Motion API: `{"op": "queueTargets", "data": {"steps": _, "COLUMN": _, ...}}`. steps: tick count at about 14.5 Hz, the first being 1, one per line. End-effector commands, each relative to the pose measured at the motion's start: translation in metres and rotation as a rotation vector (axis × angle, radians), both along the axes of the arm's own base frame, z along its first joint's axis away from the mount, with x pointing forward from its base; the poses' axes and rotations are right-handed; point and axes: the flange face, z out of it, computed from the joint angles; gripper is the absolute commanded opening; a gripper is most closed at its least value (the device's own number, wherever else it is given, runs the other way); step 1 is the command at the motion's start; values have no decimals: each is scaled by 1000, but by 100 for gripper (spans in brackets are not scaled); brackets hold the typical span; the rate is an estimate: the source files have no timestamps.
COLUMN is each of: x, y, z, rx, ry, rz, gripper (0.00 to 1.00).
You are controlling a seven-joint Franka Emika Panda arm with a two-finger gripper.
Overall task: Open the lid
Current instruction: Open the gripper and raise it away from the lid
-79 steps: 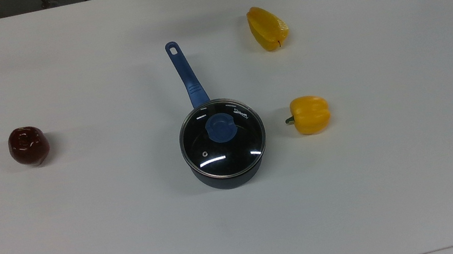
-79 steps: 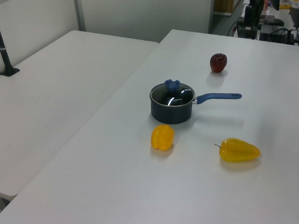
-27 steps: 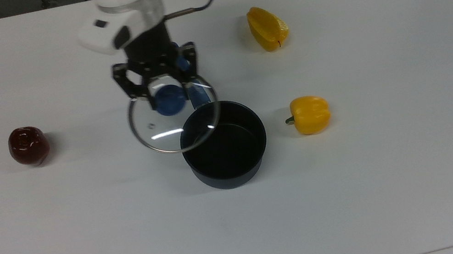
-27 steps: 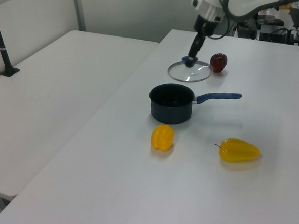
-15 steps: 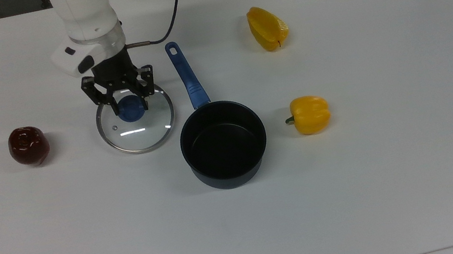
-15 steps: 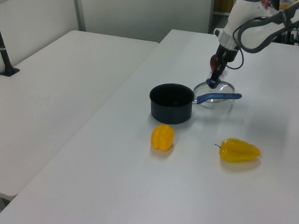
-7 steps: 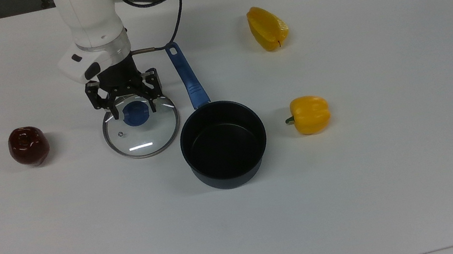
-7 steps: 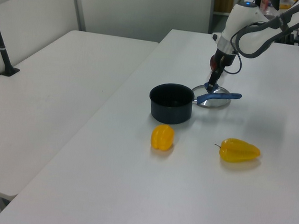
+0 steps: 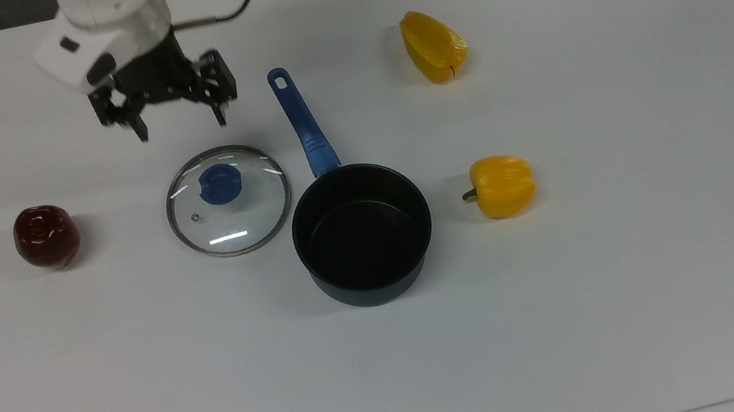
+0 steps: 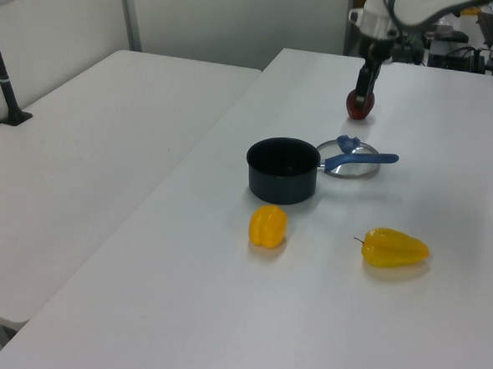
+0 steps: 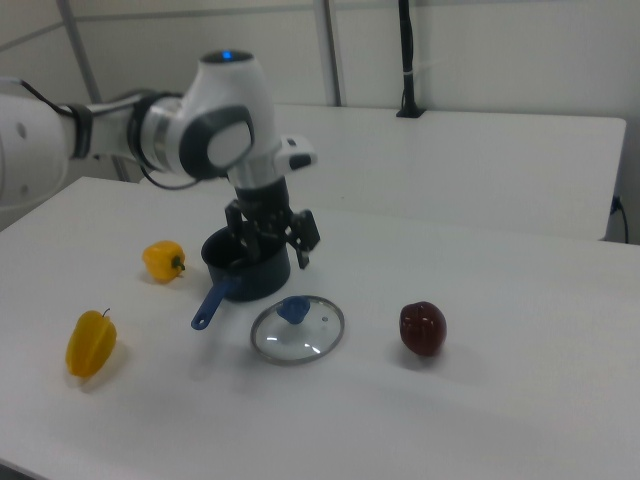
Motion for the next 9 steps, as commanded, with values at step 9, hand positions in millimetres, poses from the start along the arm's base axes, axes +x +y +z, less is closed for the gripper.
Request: {"op": "queueTargets", "data": {"steps": 9, "x": -97, "y": 99, "z": 163, "rx": -90, "ry": 99, "rz": -61, "gripper": 100}}
